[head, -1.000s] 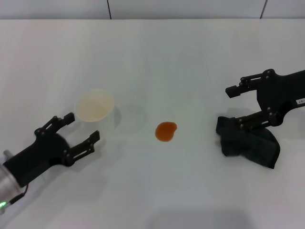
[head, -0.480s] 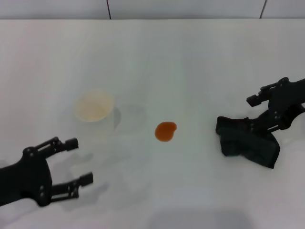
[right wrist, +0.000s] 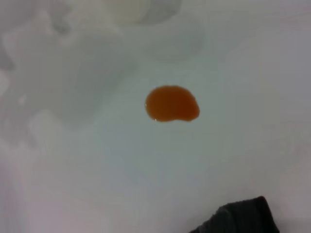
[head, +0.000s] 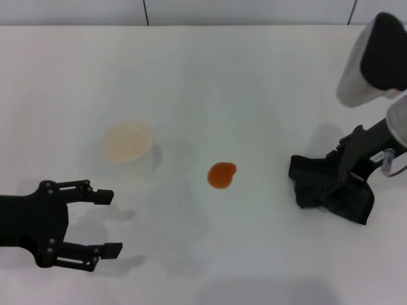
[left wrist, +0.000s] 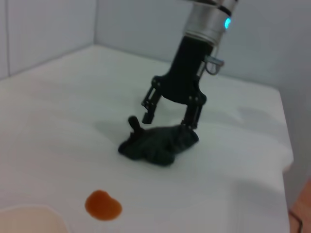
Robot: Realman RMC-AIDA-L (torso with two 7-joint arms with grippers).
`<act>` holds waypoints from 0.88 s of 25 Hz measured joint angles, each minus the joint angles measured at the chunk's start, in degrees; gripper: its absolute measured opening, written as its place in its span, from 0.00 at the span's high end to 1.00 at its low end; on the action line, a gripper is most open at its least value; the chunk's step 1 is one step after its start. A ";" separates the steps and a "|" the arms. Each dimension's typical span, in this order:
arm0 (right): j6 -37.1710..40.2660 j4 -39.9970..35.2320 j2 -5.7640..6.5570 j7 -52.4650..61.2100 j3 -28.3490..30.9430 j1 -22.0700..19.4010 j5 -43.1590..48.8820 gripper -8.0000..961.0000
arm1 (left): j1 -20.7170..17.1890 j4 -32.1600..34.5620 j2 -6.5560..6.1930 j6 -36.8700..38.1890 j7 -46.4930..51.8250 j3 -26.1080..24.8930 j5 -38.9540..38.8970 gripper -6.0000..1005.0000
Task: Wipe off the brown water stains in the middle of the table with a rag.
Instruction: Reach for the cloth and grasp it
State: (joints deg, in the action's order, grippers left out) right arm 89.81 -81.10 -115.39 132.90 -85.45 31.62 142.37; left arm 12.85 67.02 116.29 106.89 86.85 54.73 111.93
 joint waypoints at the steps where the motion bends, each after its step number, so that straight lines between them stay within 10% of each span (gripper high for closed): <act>1: -0.26 0.56 -0.02 0.10 -0.24 0.38 0.15 0.19 | 0.22 1.64 0.14 0.42 0.99 0.14 0.82 0.11; 10: -3.67 8.23 -0.10 -0.17 -0.50 4.17 0.39 0.19 | 2.61 10.45 2.00 0.55 7.20 4.07 6.79 0.11; 22: -5.26 12.86 -0.09 -0.53 -1.62 6.57 0.51 0.57 | 4.74 9.93 2.63 -0.27 7.74 4.34 8.60 0.11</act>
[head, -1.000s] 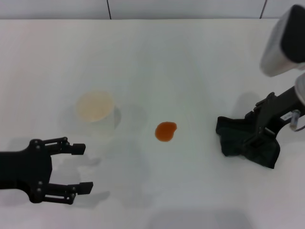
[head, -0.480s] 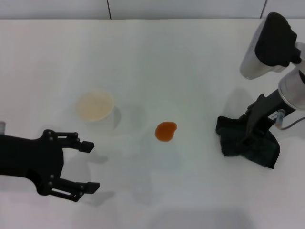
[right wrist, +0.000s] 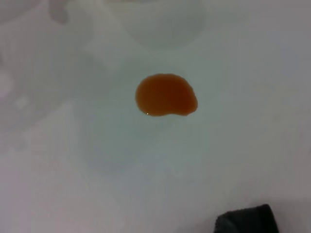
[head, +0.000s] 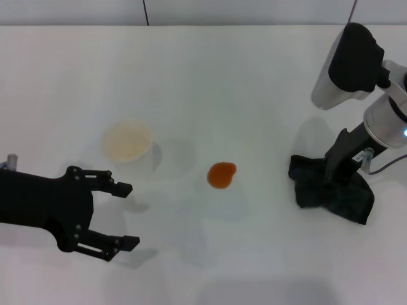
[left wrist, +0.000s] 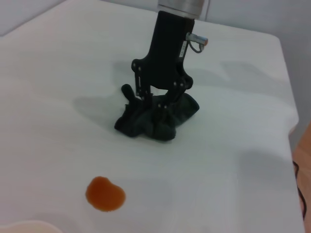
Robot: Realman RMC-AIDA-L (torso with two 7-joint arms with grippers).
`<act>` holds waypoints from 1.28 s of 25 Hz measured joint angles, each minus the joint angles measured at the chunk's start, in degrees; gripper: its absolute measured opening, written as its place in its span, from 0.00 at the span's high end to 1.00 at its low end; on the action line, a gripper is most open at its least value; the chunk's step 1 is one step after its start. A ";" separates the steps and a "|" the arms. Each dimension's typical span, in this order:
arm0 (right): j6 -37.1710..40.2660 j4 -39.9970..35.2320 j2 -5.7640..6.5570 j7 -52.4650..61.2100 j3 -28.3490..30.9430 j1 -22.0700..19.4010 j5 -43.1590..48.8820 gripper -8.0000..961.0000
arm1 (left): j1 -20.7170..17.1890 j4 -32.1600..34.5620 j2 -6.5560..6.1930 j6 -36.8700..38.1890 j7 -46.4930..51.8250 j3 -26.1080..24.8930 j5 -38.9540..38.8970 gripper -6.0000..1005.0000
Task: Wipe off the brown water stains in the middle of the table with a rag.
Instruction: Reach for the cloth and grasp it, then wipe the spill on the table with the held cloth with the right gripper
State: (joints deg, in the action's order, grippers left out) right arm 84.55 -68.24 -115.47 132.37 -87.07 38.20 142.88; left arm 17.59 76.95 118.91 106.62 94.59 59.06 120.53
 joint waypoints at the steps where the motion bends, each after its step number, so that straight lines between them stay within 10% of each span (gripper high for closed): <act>1: -0.14 0.01 0.00 -0.15 -0.20 -0.01 0.01 0.64 | 0.01 -0.04 0.00 -0.28 0.01 0.00 0.01 0.11; 7: -1.41 0.31 -0.14 -1.13 -1.54 0.40 -0.30 0.89 | 0.34 -0.10 0.00 -0.64 0.03 0.03 0.05 0.11; 32: -16.67 9.64 -0.71 -0.93 -25.32 14.54 -21.23 0.92 | 0.36 -0.13 0.00 -0.13 1.13 5.19 0.18 0.11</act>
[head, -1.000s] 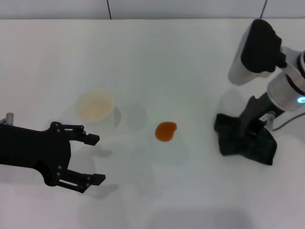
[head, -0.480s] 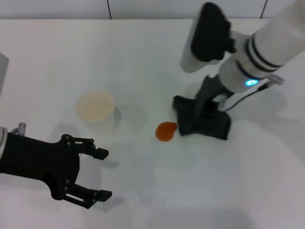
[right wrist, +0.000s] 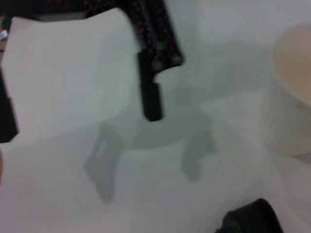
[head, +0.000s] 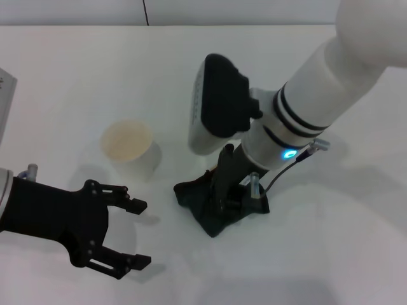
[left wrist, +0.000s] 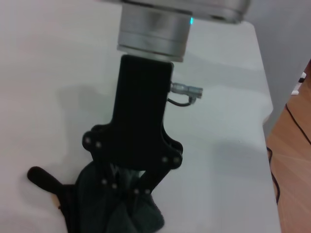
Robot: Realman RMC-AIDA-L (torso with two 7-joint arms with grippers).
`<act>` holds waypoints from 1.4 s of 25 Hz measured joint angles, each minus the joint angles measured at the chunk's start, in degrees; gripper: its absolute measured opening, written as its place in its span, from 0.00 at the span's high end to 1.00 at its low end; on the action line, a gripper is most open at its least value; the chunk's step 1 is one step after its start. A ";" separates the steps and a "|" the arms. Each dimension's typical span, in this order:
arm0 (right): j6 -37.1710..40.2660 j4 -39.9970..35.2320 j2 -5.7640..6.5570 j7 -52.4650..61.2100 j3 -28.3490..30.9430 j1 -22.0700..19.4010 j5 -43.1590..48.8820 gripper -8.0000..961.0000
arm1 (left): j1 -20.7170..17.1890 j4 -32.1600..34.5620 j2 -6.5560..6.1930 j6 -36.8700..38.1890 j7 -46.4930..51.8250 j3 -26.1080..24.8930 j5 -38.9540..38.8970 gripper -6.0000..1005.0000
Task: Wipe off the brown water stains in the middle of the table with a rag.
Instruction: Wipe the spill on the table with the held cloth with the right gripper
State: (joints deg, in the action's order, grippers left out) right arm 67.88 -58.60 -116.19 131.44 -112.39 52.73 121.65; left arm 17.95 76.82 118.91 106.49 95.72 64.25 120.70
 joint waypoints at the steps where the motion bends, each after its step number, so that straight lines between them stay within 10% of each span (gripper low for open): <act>1: -0.57 0.06 0.01 -0.06 -0.35 0.18 0.01 0.92 | 0.03 0.00 0.00 -0.06 0.00 0.00 0.00 0.11; 15: -8.01 4.67 0.38 -2.20 8.18 -1.13 9.33 0.92 | -0.22 0.01 0.00 -0.18 -0.01 -0.06 0.06 0.11; 28: -4.36 -1.61 -0.01 -3.38 -6.48 -1.51 -1.41 0.92 | 0.40 0.03 0.00 -0.16 0.31 0.02 0.06 0.11; 35: -8.87 3.24 0.30 -8.04 2.84 -1.42 0.67 0.92 | -0.07 0.01 0.01 -0.11 0.34 0.09 0.00 0.11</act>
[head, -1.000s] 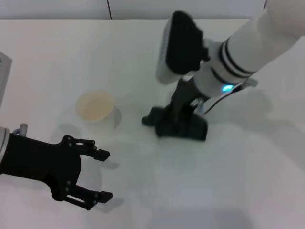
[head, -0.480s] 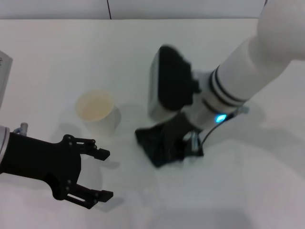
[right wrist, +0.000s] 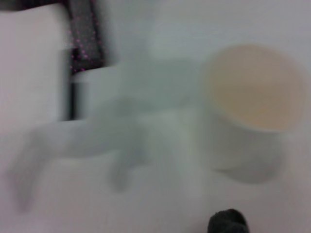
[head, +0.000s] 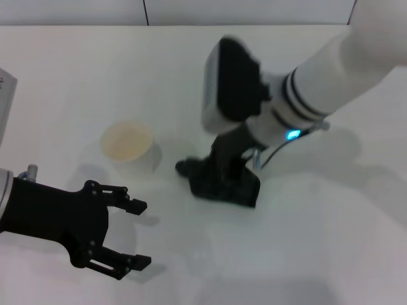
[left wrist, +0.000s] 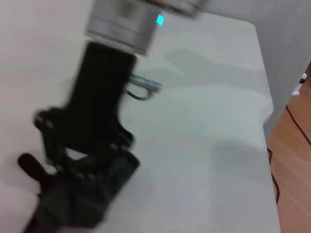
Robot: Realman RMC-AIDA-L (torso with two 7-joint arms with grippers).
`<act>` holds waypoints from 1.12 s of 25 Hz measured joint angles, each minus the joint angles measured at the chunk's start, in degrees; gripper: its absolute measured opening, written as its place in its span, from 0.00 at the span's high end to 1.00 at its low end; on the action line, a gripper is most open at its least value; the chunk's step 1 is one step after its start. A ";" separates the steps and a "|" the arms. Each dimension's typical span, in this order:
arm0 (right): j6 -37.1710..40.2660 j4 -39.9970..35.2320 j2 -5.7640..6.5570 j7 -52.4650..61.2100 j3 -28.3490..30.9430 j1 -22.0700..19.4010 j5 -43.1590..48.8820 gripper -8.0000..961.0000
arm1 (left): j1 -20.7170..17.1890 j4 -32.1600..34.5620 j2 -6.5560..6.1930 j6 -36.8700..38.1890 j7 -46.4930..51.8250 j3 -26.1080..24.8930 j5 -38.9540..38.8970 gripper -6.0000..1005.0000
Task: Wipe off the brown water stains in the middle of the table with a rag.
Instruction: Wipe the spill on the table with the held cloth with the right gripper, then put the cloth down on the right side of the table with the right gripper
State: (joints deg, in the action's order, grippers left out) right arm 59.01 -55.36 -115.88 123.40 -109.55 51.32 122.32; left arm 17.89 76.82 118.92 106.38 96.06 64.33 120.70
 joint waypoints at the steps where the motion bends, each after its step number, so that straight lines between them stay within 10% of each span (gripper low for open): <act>1: -0.53 0.73 0.02 -0.69 1.52 -0.10 0.45 0.92 | -0.05 0.00 0.02 0.00 0.00 0.00 -0.03 0.11; 18: 7.33 -4.71 0.10 -1.99 2.30 -4.58 -0.68 0.88 | -0.50 -0.09 0.08 -0.69 -0.46 -0.53 -0.37 0.11; 28: 18.83 -8.81 0.87 -10.13 20.79 -12.25 8.07 0.86 | -1.81 -0.53 0.08 -1.94 -1.33 -1.08 -0.56 0.11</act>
State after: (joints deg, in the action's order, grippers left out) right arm 77.84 -64.18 -115.01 113.27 -88.76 39.07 130.38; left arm 16.08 76.29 119.00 104.43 94.73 63.26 120.14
